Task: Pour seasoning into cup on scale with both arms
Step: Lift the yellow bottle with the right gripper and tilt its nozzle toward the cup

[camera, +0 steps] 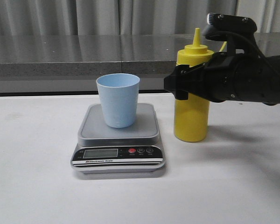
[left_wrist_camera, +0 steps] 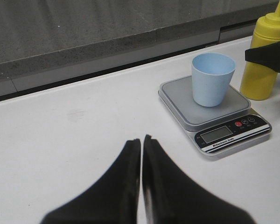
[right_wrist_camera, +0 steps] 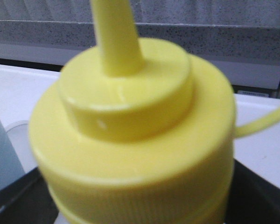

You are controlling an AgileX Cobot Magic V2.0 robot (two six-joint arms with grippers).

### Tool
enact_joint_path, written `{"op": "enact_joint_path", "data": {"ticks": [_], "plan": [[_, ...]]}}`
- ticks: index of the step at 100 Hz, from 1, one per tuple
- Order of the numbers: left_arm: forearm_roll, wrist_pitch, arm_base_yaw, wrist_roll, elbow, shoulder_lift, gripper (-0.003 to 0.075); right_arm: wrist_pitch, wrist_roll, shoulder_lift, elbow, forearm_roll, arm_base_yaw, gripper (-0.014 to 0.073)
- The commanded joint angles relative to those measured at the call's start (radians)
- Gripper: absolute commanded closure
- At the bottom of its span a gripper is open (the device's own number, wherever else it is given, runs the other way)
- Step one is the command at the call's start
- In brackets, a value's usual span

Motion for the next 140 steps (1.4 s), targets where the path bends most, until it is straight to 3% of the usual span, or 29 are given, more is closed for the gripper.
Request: {"op": "enact_joint_path", "data": {"ticks": [1,20,49,65,100,116,140], "plan": [[-0.007,-0.081,0.005,-0.010,-0.026,0.011,0.0710,-0.081,0.000,-0.020,-0.048,0.004,0.000,-0.0038],[-0.007,-0.081,0.005,-0.010,-0.026,0.011,0.0710,-0.076,0.000,-0.010,-0.064,0.004,0.000,0.0011],[-0.007,-0.081,0.005,-0.010,-0.026,0.011,0.0710,-0.069,-0.002,-0.010,-0.064,0.008,0.000,0.0421],[-0.007,-0.081,0.005,-0.010,-0.026,0.011,0.0710,-0.070,-0.110,-0.037,-0.068,0.018,0.000,0.0550],[-0.007,-0.081,0.005,-0.010,-0.026,0.011,0.0710,0.238,-0.610,-0.153,-0.230,-0.006,0.009,0.0559],[-0.007,-0.081,0.005,-0.010,-0.026,0.011,0.0710,0.395,-0.683,-0.163,-0.311,-0.135,0.010,0.0559],[-0.007,-0.081,0.005,-0.010,-0.026,0.011,0.0710,0.731,-0.691,-0.161,-0.458,-0.506,0.027,0.0559]]}}
